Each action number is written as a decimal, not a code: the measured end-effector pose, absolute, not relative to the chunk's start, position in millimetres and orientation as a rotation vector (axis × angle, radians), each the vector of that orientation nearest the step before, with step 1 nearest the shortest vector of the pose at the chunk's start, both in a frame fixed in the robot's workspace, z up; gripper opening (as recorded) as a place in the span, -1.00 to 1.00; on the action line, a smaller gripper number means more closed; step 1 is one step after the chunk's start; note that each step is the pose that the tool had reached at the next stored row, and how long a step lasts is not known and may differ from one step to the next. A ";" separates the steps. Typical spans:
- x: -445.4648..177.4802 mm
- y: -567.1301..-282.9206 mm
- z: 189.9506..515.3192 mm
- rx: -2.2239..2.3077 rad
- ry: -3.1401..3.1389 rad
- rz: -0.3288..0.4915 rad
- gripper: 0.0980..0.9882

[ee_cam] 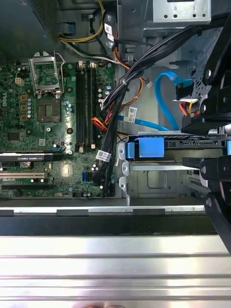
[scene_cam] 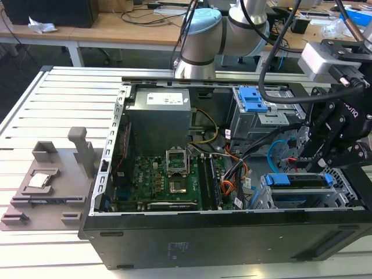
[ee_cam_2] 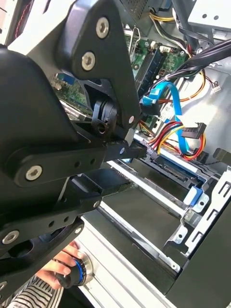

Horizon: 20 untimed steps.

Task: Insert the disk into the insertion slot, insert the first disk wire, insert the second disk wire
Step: 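Insert the first disk wire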

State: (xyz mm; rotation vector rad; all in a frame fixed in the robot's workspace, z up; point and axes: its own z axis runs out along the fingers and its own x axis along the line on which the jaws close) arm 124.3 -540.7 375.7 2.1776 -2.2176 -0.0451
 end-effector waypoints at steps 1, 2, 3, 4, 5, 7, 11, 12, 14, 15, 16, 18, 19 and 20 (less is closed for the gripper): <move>124.5 -540.3 374.5 2.177 -2.218 -0.045 -0.41; 124.8 -539.8 373.0 2.178 -2.218 -0.045 -0.41; 124.9 -539.1 371.5 2.178 -2.218 -0.045 -0.41; 125.1 -538.2 370.6 2.178 -2.217 -0.045 -0.41; 125.7 -533.6 369.3 2.178 -2.218 -0.045 -0.41; 126.3 -527.6 368.0 2.178 -2.217 -0.045 -0.41; 130.1 -522.2 360.8 2.175 -2.220 -0.046 -0.41; 130.1 -522.2 359.3 2.172 -2.223 -0.046 -0.41; 130.1 -522.0 356.7 2.160 -2.235 -0.046 -0.41; 130.1 -522.0 356.1 2.151 -2.243 -0.046 -0.41; 130.2 -521.9 355.6 2.135 -2.258 -0.047 -0.41; 130.1 -521.9 355.4 2.132 -2.260 -0.045 -0.41; 130.2 -521.9 355.4 2.132 -2.260 -0.044 -0.44; 130.1 -521.9 355.4 2.131 -2.260 -0.044 -0.59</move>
